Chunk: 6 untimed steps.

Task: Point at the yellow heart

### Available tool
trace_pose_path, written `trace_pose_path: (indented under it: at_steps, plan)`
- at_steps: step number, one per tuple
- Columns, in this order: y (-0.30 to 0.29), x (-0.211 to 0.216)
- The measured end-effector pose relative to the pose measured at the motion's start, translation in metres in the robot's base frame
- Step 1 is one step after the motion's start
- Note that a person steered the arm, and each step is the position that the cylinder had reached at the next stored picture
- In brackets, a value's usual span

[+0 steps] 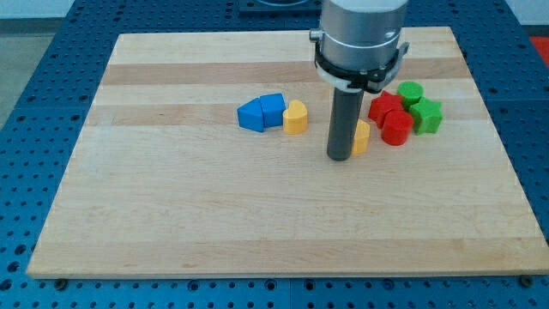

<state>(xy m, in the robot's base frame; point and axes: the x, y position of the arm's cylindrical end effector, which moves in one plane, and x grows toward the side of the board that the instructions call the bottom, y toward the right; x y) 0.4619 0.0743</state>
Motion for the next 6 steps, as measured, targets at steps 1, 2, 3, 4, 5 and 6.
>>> trace_pose_path:
  at_steps: [1, 2, 3, 4, 5, 6]
  plan:
    - [0.006, -0.015]
    - [0.015, -0.030]
    - [0.024, -0.037]
    - [0.007, -0.019]
    - [-0.036, -0.002]
    - [-0.057, -0.012]
